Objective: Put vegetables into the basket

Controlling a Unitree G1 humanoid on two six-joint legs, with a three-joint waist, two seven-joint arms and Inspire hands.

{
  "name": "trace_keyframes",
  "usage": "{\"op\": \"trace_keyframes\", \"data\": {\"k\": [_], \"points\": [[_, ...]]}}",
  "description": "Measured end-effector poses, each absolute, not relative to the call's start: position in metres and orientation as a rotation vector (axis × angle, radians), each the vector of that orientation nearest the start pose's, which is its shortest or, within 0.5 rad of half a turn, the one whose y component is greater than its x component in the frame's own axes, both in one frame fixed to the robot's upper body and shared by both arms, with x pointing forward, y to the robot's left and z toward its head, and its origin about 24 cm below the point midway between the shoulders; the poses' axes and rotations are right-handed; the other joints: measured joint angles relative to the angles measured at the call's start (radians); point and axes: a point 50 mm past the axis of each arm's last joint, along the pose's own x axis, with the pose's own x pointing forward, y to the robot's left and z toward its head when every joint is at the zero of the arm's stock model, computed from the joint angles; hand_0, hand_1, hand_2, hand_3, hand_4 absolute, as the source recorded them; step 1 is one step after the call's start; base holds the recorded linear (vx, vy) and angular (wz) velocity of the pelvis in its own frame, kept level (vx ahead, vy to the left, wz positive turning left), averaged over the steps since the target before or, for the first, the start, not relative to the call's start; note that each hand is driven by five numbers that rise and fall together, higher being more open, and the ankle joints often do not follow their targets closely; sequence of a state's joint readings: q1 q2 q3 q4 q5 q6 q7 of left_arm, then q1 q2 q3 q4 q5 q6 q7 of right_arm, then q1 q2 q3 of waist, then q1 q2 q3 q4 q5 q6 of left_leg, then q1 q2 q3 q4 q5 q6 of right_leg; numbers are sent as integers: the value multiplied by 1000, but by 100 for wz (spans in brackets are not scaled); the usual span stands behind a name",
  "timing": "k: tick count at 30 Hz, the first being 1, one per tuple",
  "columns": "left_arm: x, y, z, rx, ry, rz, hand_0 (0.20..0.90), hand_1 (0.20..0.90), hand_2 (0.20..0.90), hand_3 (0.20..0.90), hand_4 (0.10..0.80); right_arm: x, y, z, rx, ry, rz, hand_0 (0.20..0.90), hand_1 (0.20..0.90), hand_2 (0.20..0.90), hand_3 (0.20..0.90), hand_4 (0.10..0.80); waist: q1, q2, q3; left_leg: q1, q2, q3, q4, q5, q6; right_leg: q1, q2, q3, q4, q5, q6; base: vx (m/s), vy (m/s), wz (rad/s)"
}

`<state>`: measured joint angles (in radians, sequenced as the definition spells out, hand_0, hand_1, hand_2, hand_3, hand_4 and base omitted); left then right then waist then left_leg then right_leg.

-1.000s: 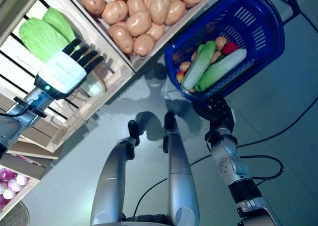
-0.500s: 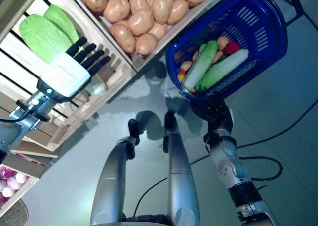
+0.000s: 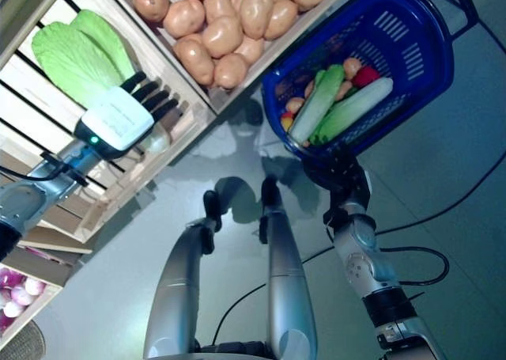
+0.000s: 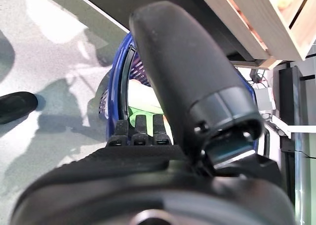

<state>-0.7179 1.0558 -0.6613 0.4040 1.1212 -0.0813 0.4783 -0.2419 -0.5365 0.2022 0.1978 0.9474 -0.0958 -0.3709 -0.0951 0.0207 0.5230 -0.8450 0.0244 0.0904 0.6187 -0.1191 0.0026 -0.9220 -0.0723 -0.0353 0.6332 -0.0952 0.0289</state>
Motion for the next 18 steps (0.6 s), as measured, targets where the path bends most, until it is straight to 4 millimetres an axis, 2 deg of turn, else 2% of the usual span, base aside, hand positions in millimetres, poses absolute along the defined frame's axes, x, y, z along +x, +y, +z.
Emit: {"op": "trace_keyframes", "data": {"k": [6, 18], "points": [[343, 255, 174, 2214, -455, 11, 900, 900, 900, 900, 800, 296, -231, 72, 377, 45, -261, 900, 900, 900, 900, 800, 1, -1, 0, -5, 2, 0, -4, -2, -4, -4, 1, -2, -6, 3, 3, 0, 0, 0], [343, 252, 175, 2222, -469, 29, 900, 900, 900, 900, 800, 302, -228, 81, 369, 14, -245, 900, 900, 900, 900, 800, 4, -1, 0, -12, 3, -5, -6, 0, 1, -5, 1, -9, -14, 3, 2, 0, 0, 0]]}}
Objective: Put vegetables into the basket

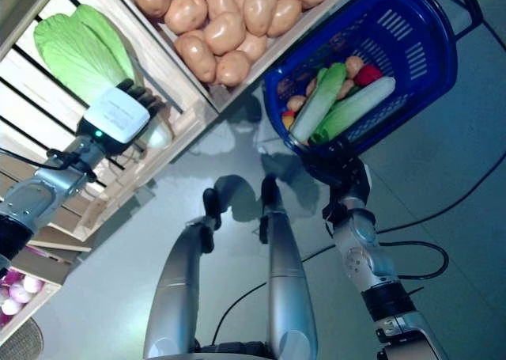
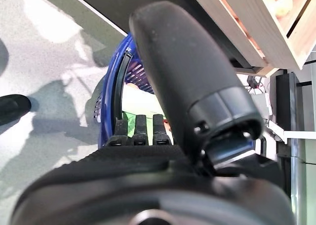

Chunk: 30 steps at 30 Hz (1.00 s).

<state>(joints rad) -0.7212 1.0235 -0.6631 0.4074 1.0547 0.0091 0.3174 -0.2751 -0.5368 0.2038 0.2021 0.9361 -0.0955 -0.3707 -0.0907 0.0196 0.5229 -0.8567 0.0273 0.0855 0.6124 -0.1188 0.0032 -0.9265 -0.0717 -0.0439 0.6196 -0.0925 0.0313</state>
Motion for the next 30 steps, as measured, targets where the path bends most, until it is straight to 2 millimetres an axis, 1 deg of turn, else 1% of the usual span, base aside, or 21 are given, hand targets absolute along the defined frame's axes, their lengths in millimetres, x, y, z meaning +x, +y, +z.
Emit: {"op": "trace_keyframes", "data": {"k": [3, 6, 11, 12, 13, 18, 22, 27, 30], "points": [[342, 255, 168, 2221, -551, 81, 900, 900, 900, 900, 800, 302, -229, 80, 367, 17, -249, 900, 900, 900, 900, 800, 0, -1, 0, -5, 1, -1, 4, -1, 1, -3, 0, -2, 0, 0, 0, 0, 0, 0], [340, 258, 166, 2205, -607, 132, 900, 900, 900, 900, 800, 301, -229, 78, 366, 22, -251, 900, 900, 900, 900, 800, 1, -1, 0, -20, 1, -8, 9, -1, 1, -11, 0, -10, 0, 0, 0, -8, 3, 5], [340, 261, 163, 2201, -658, 168, 900, 900, 900, 900, 800, 301, -231, 77, 364, 27, -258, 900, 900, 900, 900, 800, 1, -5, 0, -28, 1, -16, 13, -1, 1, -13, 1, -17, -2, 3, -5, -5, -4, 3], [340, 261, 162, 2193, -668, 177, 554, 554, 554, 554, 569, 301, -231, 76, 355, 28, -261, 900, 900, 900, 900, 800, 1, -5, 0, -28, 1, -16, 13, -1, 1, -13, 1, -17, -2, 3, -5, 0, 0, 0], [340, 262, 160, 2186, -677, 187, 300, 300, 300, 300, 400, 301, -232, 76, 335, 27, -263, 900, 900, 900, 900, 800, 1, -6, 0, -28, 1, -16, 14, -1, 1, -13, 1, -17, -2, 4, -4, 0, 0, 0], [339, 258, 163, 2155, -764, 228, 300, 300, 300, 300, 400, 302, -232, 76, 333, 26, -263, 900, 900, 900, 900, 800, -1, -11, 0, -28, 2, -14, 16, -1, 1, -13, 2, -15, -3, 5, -1, 0, 1, -1], [339, 249, 170, 2125, -840, 251, 300, 300, 300, 300, 400, 303, -232, 77, 333, 23, -261, 900, 900, 900, 900, 800, -3, -19, 0, -26, 3, -14, 17, 1, 0, -12, 3, -14, -3, 8, 0, 0, 1, -1], [339, 250, 170, 2109, -824, 262, 300, 300, 300, 300, 400, 302, -232, 76, 334, 25, -261, 900, 900, 900, 900, 800, -8, -31, 0, -10, 5, -14, 15, 2, -2, 3, 6, -14, -5, 10, -3, 2, -3, -1], [339, 254, 164, 2075, -775, 266, 300, 300, 300, 300, 400, 302, -231, 76, 324, 23, -260, 900, 900, 900, 900, 800, -11, -36, 0, 17, 5, -14, 7, 2, -3, 29, 6, -15, -9, 14, -8, 0, 0, 0]]}}
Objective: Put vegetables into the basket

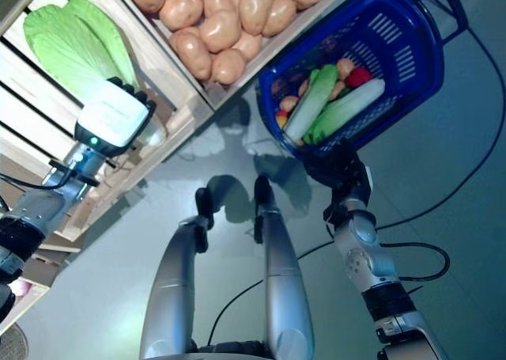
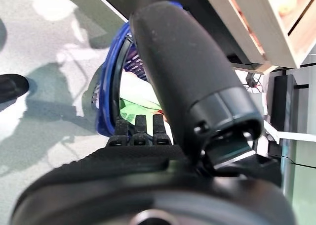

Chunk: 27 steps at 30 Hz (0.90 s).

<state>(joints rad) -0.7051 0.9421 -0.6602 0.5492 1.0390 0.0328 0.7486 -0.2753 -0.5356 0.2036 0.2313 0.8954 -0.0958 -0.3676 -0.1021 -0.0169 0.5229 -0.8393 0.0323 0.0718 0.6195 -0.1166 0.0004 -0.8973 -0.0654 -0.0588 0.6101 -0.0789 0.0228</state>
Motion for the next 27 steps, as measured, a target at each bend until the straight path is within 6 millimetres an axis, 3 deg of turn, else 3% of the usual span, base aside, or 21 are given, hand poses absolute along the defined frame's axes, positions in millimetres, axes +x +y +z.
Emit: {"op": "trace_keyframes", "data": {"k": [5, 9, 20, 26, 27], "points": [[335, 279, 157, 1978, -622, 402, 300, 300, 300, 300, 400, 302, -230, 74, 308, 23, -259, 900, 900, 900, 900, 800, 1, -9, 0, 79, 0, -1, -25, 5, -3, 77, 1, -2, -21, -1, 3, 20, -34, 0], [326, 291, 152, 1931, -624, 481, 300, 300, 300, 300, 400, 294, -225, 58, 336, 74, -269, 900, 900, 900, 900, 800, 18, -18, 0, 212, 0, -8, -99, 21, -12, 204, 5, -9, -74, 0, 1, 19, -22, 3], [313, 281, 163, 1755, -854, 570, 300, 300, 300, 300, 400, 292, -218, 50, 366, 95, -270, 900, 900, 900, 900, 800, 39, -24, -2, 494, -16, -23, -337, 88, -25, 445, -6, -44, -209, 0, -4, 61, -4, 4], [308, 274, 169, 1712, -925, 566, 300, 300, 300, 300, 400, 286, -223, 44, 362, 111, -293, 900, 900, 900, 900, 800, 61, -22, -3, 555, -17, -35, -390, 97, -26, 505, -4, -65, -248, 3, -10, 33, -2, 5], [309, 273, 169, 1718, -913, 544, 549, 549, 549, 549, 566, 287, -223, 45, 363, 105, -290, 900, 900, 900, 900, 800, 63, -22, -3, 556, -18, -35, -392, 97, -26, 506, -6, -66, -248, 3, -10, 15, 2, -4]]}}
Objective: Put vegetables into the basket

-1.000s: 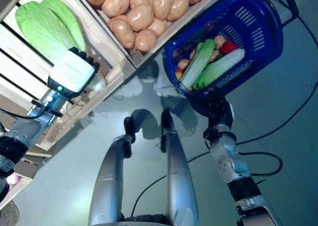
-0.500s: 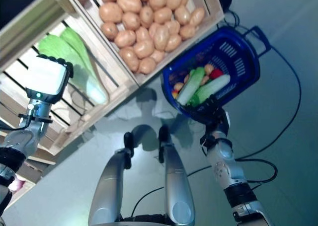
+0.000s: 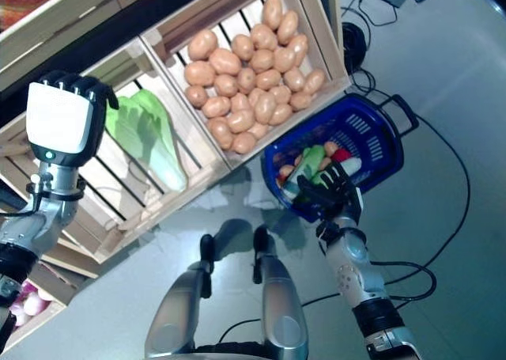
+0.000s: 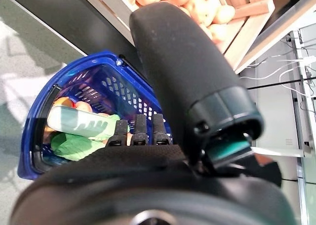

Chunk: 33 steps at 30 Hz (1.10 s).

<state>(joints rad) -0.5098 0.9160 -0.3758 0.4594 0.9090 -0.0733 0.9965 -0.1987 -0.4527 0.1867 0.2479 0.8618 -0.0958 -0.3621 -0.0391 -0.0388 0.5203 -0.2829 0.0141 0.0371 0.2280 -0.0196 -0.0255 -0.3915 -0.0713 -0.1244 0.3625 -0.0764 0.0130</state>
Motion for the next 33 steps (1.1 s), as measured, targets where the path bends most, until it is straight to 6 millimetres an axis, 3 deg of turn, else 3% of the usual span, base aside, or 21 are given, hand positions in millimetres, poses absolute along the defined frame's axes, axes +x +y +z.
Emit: {"op": "trace_keyframes", "data": {"k": [1, 2, 7, 10, 18, 23, 33], "points": [[310, 273, 168, 1726, -893, 521, 702, 702, 702, 702, 668, 288, -223, 46, 364, 102, -288, 900, 900, 900, 900, 800, 1, 0, 0, 0, -1, 0, 0, 0, 0, 1, 0, -1, 0, 0, 0, 0, 0, 0], [312, 272, 167, 1741, -857, 480, 900, 900, 900, 900, 800, 288, -224, 47, 366, 97, -287, 900, 900, 900, 900, 800, 2, 0, 0, 1, -1, 0, 0, 0, 0, 2, -1, -1, 0, 0, 0, 0, 0, 0], [317, 269, 146, 1841, -665, 191, 900, 900, 900, 900, 800, 291, -228, 53, 363, 77, -283, 900, 900, 900, 900, 800, -1, 4, 2, -2, -1, 3, 10, 1, -2, 0, 0, 0, 8, -1, -2, -55, 14, 0], [318, 263, 137, 1854, -632, 109, 900, 900, 900, 900, 800, 290, -232, 54, 353, 78, -288, 900, 900, 900, 900, 800, -2, 6, 2, -33, -1, 3, 27, -1, -5, -34, -2, 2, 26, -8, -1, -55, 0, 2], [327, 260, 149, 1964, -538, -26, 900, 900, 900, 900, 800, 292, -239, 56, 325, 76, -297, 900, 900, 900, 900, 800, -8, 7, 3, -180, 3, 0, 134, -17, -10, -169, 0, 9, 107, -14, -12, -62, 11, 1], [329, 259, 160, 1991, -538, -8, 900, 900, 900, 900, 800, 293, -242, 60, 315, 67, -299, 900, 900, 900, 900, 800, -11, 7, 3, -289, 4, 3, 235, -45, -7, -266, -4, 16, 173, -19, -17, -38, 34, -2], [333, 260, 160, 2065, -471, -44, 900, 900, 900, 900, 800, 295, -243, 64, 307, 53, -289, 900, 900, 900, 900, 800, -32, 7, 3, -435, 18, 21, 328, -64, -1, -400, 0, 34, 230, -11, -15, -20, 21, -5]]}}
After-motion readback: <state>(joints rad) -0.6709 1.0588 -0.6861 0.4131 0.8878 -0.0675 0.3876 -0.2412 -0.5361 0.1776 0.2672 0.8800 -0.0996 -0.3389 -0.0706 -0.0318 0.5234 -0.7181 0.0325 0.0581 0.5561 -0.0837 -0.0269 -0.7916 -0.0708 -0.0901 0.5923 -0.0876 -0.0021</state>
